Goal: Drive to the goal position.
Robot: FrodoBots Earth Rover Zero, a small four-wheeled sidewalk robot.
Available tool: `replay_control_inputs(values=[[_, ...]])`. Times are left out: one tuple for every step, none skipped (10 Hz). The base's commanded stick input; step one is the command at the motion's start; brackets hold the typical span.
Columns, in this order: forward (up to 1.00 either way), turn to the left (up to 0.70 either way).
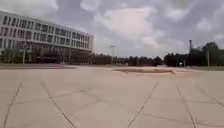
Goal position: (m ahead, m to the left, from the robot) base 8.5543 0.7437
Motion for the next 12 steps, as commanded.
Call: replay_control_inputs(values=[[0.50, 0.27], [0.50, 0.45], [0.50, 0.48], [0.50, 0.48], [0.50, 0.37], [0.50, -0.02], [0.50, -0.02], [0.50, -0.02], [0.50, -0.02], [0.50, -0.02], [0.50, -0.02], [0.50, -0.02]])
